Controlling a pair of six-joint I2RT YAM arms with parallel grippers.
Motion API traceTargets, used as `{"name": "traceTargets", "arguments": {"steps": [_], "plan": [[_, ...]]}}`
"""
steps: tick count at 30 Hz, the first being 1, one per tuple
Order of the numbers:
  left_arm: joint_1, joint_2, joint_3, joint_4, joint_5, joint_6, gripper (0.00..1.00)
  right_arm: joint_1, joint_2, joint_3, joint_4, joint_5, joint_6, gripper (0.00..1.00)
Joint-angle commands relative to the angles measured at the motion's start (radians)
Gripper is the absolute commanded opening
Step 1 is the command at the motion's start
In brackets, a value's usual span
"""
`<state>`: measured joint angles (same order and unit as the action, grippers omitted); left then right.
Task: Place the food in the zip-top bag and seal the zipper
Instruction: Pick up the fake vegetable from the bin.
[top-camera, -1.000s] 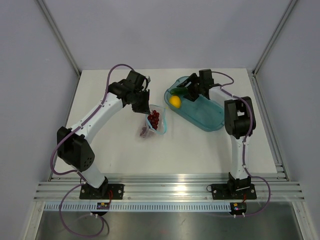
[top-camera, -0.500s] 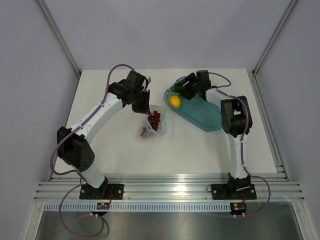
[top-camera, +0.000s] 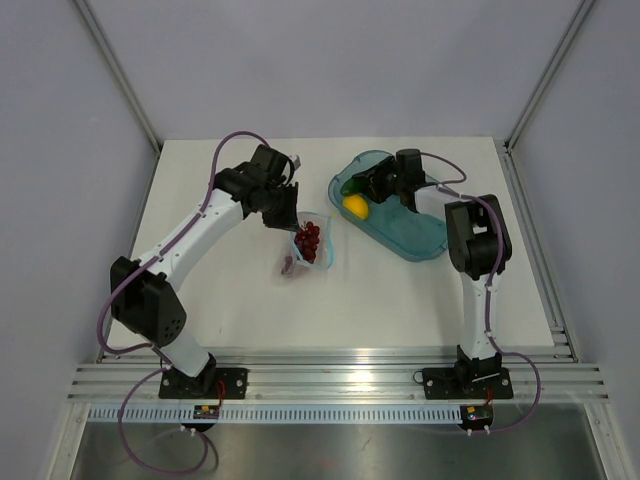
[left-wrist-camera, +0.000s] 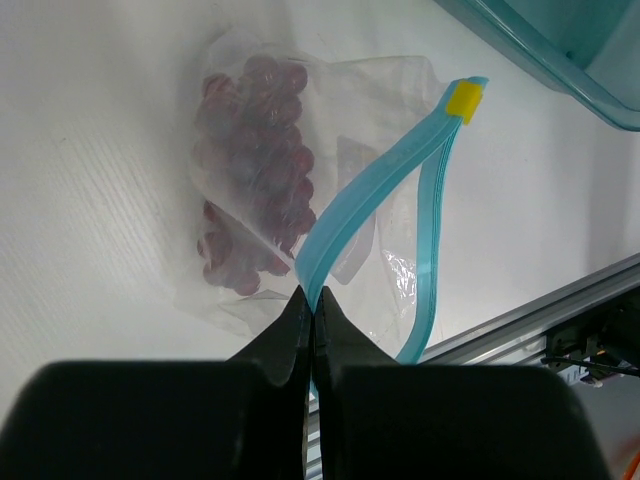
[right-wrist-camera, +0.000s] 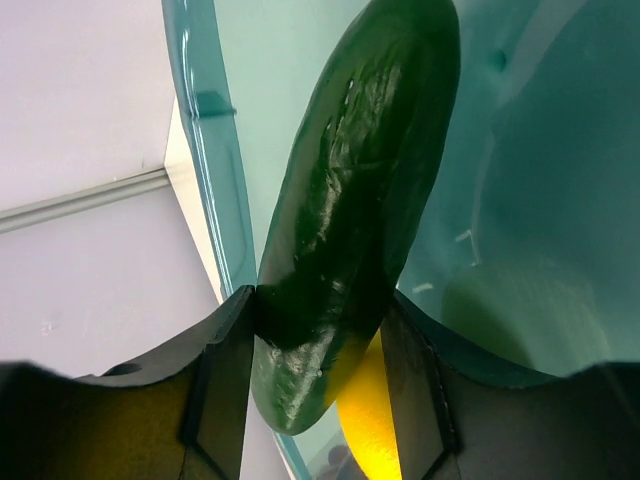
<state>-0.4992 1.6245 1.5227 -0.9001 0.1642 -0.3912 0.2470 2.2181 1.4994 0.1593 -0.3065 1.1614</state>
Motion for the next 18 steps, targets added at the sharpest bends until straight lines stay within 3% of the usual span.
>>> {"name": "traceTargets", "arguments": {"steps": [1, 12, 18], "plan": [[0.005, -0.063, -0.006, 0.043, 0.018, 0.009, 0.00, 0.006, -0.129, -0.053, 0.045, 0.007, 0.000, 0.34], [0.005, -0.075, -0.009, 0.063, 0.057, -0.020, 0.00, 0.009, -0.452, -0.246, -0.039, 0.020, -0.183, 0.31], [0.005, -0.071, -0.013, 0.079, 0.084, -0.024, 0.00, 0.084, -0.687, -0.317, -0.230, 0.113, -0.376, 0.31]]}}
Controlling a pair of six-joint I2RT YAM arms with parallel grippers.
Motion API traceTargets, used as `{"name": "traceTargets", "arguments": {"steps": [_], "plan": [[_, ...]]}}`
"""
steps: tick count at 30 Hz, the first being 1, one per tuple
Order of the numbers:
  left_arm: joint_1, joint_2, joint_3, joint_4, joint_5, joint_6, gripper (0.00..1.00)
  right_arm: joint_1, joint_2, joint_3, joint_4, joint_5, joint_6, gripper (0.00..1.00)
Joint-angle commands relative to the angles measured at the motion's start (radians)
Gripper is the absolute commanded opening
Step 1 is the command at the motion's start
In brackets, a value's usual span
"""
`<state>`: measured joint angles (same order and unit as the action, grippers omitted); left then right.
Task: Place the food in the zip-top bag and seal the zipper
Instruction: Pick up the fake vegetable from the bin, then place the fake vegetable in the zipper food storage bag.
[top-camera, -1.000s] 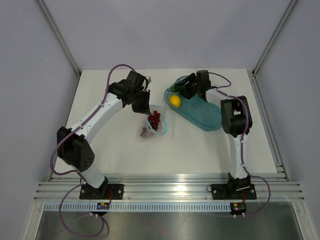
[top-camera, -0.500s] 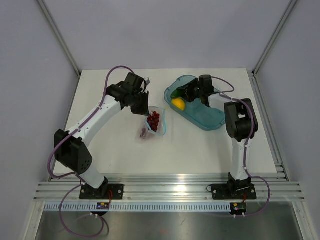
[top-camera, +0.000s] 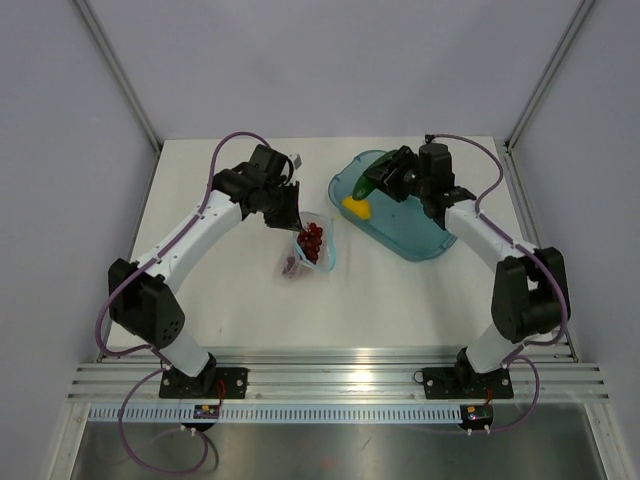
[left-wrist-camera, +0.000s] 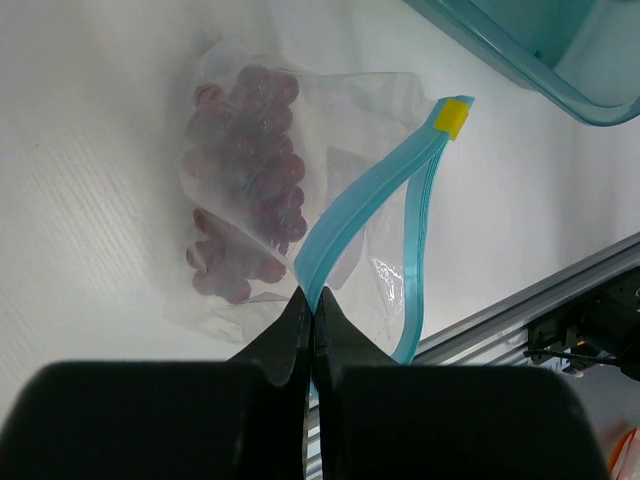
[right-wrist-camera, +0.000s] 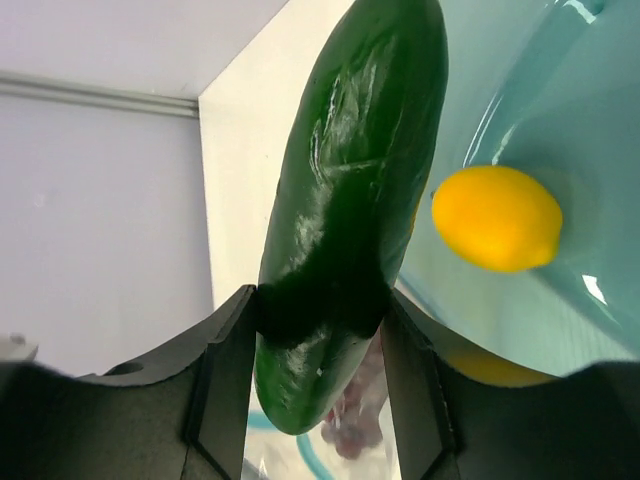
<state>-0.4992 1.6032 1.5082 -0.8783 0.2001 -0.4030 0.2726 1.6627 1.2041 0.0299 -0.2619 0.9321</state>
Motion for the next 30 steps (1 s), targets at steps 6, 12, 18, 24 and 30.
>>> {"name": "traceTargets", "arguments": {"steps": [6, 12, 18, 24, 30], "plan": [[0.005, -0.042, -0.006, 0.068, 0.076, -0.013, 0.00, 0.247, -0.300, -0.063, -0.271, 0.256, -0.306, 0.31], [0.005, -0.051, -0.029, 0.078, 0.093, -0.017, 0.00, 0.382, -0.363, -0.092, -0.324, 0.397, -0.331, 0.31], [0.005, -0.057, -0.048, 0.094, 0.111, -0.020, 0.00, 0.480, -0.322, -0.077, -0.323, 0.457, -0.299, 0.32], [0.005, -0.071, -0.074, 0.094, 0.116, -0.019, 0.00, 0.548, -0.250, -0.060, -0.294, 0.582, -0.185, 0.25], [0.005, -0.074, -0.092, 0.101, 0.125, -0.017, 0.00, 0.643, -0.159, -0.012, -0.332, 0.702, -0.098, 0.22]]}}
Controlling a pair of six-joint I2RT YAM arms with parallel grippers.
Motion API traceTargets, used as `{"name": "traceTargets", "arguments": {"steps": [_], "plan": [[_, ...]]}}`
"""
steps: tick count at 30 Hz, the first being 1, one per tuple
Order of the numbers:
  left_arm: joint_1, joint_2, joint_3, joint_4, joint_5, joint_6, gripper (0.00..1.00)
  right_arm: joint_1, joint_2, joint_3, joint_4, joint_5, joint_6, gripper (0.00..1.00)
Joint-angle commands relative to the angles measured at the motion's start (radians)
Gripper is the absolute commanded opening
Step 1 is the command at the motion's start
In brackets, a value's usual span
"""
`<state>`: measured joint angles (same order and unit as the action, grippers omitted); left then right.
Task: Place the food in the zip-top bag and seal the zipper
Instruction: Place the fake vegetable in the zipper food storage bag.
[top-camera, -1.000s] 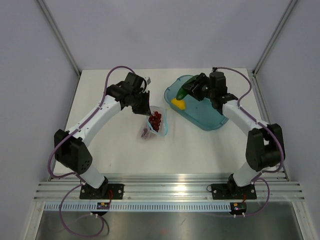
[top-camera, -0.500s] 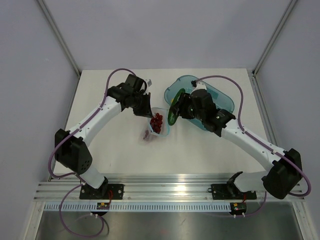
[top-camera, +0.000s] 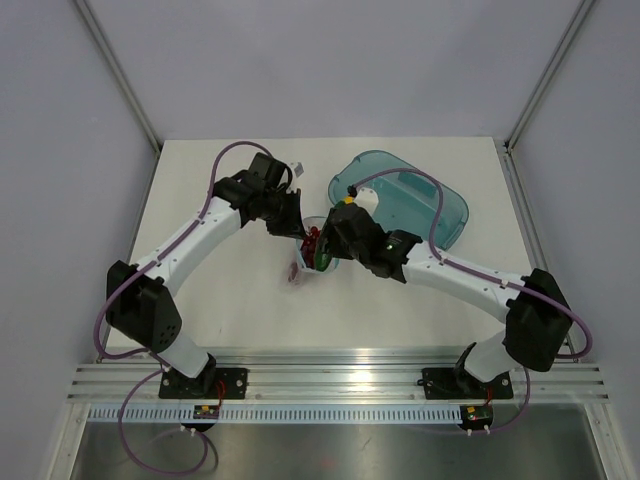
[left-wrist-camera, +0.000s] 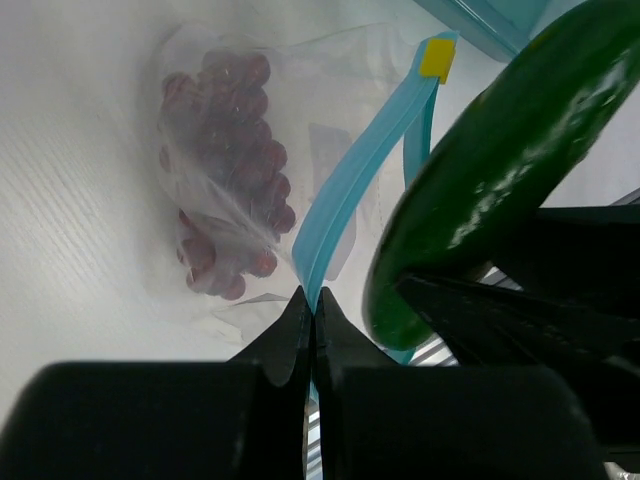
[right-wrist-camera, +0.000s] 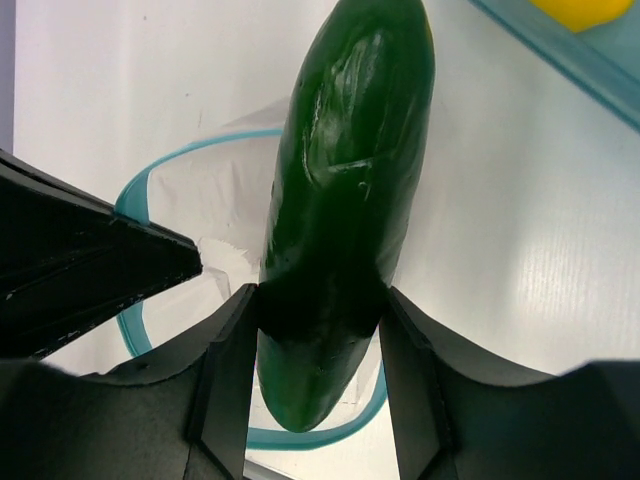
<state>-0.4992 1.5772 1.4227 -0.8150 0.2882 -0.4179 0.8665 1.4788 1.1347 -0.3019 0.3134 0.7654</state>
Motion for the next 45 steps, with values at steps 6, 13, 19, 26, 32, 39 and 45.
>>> {"name": "traceTargets", "arguments": {"steps": [6, 13, 19, 26, 32, 39, 45], "plan": [[0.004, -0.057, -0.041, 0.057, 0.045, -0.009, 0.00, 0.091, 0.052, 0.056, 0.014, 0.144, 0.075, 0.22], [0.005, -0.065, -0.088, 0.091, 0.055, -0.024, 0.00, 0.115, 0.066, 0.050, 0.014, 0.102, 0.060, 0.22], [0.005, -0.083, -0.091, 0.102, 0.066, -0.032, 0.00, 0.120, 0.129, 0.053, 0.023, 0.050, 0.058, 0.22], [0.005, -0.094, -0.105, 0.100, 0.081, -0.022, 0.00, 0.120, 0.213, 0.112, -0.014, 0.041, 0.035, 0.27], [0.005, -0.105, -0.134, 0.106, 0.075, -0.021, 0.00, 0.120, 0.184, 0.146, -0.002, -0.013, -0.003, 0.35], [0.005, -0.102, -0.133, 0.105, 0.063, -0.018, 0.00, 0.120, 0.110, 0.109, 0.015, -0.022, -0.009, 0.41], [0.005, -0.083, -0.107, 0.099, 0.065, -0.015, 0.00, 0.120, 0.086, 0.083, 0.041, -0.068, -0.009, 0.04]]}}
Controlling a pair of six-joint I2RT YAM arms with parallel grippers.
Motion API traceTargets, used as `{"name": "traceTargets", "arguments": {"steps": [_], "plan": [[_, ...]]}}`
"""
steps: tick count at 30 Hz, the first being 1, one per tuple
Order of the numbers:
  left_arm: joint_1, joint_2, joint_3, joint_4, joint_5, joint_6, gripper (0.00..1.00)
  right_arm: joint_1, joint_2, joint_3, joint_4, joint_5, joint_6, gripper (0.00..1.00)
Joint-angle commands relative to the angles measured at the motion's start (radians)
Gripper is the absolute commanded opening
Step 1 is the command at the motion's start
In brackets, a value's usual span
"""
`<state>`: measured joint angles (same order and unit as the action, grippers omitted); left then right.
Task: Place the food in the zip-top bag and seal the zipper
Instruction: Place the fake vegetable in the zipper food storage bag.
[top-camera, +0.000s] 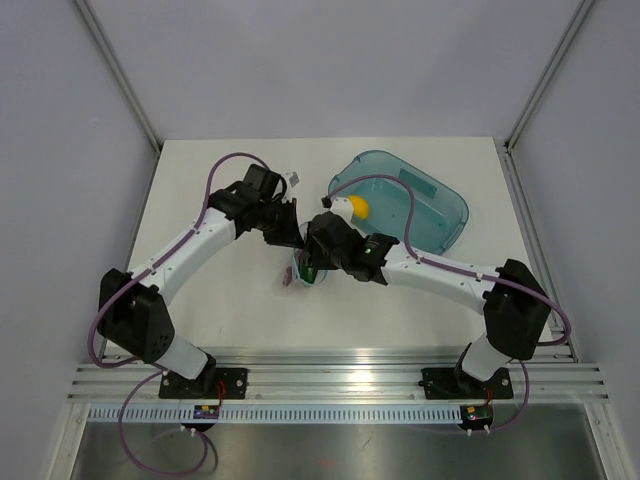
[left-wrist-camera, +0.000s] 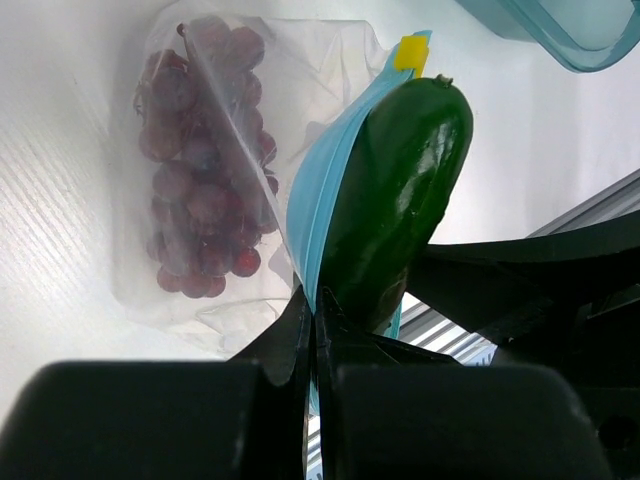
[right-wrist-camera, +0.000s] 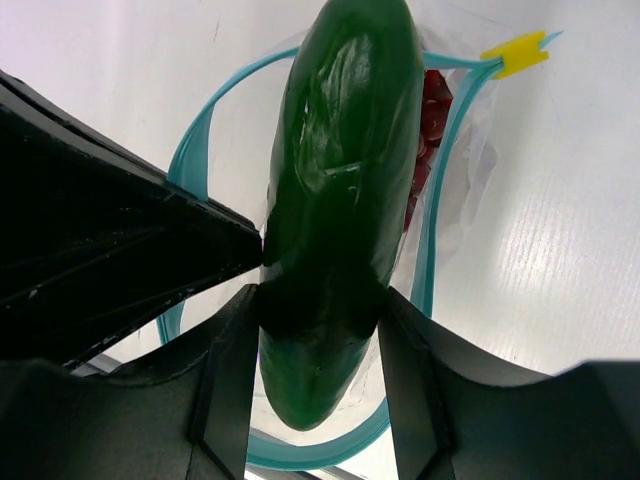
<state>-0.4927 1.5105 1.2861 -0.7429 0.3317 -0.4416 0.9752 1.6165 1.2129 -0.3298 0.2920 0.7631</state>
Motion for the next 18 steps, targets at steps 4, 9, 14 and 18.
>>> {"name": "traceTargets", "arguments": {"steps": [4, 9, 14, 18], "plan": [[-0.001, -0.007, 0.045, 0.023, 0.029, 0.011, 0.00, 0.011, -0.047, 0.019, 0.075, -0.134, -0.034, 0.04], [-0.001, 0.001, 0.056, 0.025, 0.035, 0.010, 0.00, 0.011, 0.002, 0.031, 0.064, -0.263, -0.056, 0.04], [-0.001, -0.007, 0.056, 0.027, 0.052, 0.011, 0.00, 0.010, 0.063, 0.046, 0.017, -0.278, -0.068, 0.05], [-0.001, -0.022, 0.050, 0.022, 0.053, 0.017, 0.00, -0.018, 0.115, 0.094, -0.037, -0.269, -0.082, 0.06]]}}
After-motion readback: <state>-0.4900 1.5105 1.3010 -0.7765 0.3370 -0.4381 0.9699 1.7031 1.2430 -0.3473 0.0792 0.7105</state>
